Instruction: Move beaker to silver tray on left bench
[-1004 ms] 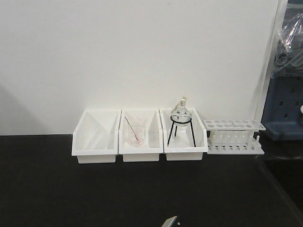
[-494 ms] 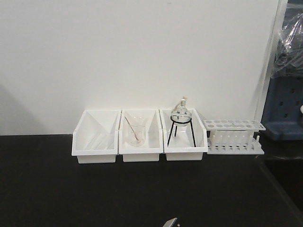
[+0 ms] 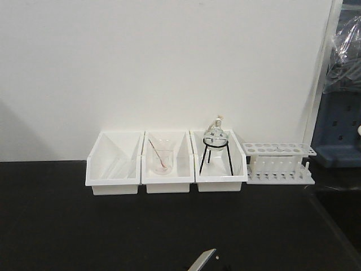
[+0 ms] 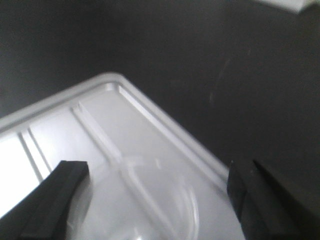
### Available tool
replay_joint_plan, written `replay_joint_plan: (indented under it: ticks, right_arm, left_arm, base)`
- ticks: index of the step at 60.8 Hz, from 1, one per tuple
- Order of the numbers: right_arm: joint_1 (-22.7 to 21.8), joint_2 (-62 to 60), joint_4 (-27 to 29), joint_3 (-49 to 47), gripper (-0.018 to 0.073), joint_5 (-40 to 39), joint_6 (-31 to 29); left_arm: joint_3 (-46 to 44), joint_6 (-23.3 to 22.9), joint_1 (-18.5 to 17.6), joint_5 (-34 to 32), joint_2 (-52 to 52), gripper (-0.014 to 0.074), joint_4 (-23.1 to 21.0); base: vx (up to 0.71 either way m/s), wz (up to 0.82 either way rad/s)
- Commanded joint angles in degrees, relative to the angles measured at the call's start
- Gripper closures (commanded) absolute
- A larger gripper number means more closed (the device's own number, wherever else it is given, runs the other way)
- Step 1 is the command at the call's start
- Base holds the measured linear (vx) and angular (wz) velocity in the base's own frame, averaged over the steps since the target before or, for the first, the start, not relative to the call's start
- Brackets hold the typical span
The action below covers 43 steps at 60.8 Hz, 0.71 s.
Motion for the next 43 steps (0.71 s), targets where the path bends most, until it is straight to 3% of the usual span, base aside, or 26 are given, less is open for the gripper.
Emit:
replay_joint_plan:
  ticks: [1,12,19,27,36,43]
  right_arm:
    - [0.04,-6.79,1.06,-1.24,-0.0056,-4.63,0.30]
    - [0.04,-16.45,0.03,-1.24,-0.0026,-2.53,1.06]
    - [0.04,-24.46,0.09,-1.24,0.0045,2.44,3.15]
    - [0.04,-35.00,0.09,-1.24,0.0230,14.13,9.89]
    - [0.04,-48.09,0.04,-1.08,0.0574,33.47,18.23]
    - [0.04,-55.73,0.10,-1.08,0.0575,46.85,19.58]
  left_arm:
    - [1.14,-0.11,-0.37,-4.71,-0.43,0.0595,-0.25]
    - [1.14,-0.11,-0.37,-4.71,-0.43,0.0595,-0.25]
    - [1.14,-0.11,-0.37,-4.71,-0.43,0.0595,-0.25]
    - [1.14,-0.11,-0.37,-4.71,-0.43,0.0595,-0.25]
    - [1.14,-0.11,-0.37,-4.71,-0.43,0.0595,-0.25]
    - [1.14,-0.11,-0.37,-4.71,-0.43,0.0595,-0.25]
  base:
    - [0.00,0.00]
    - [0.00,0.00]
    - [0.00,0.00]
    - [0.00,0.00]
    - [0.00,0.00]
    - [0.00,0.00]
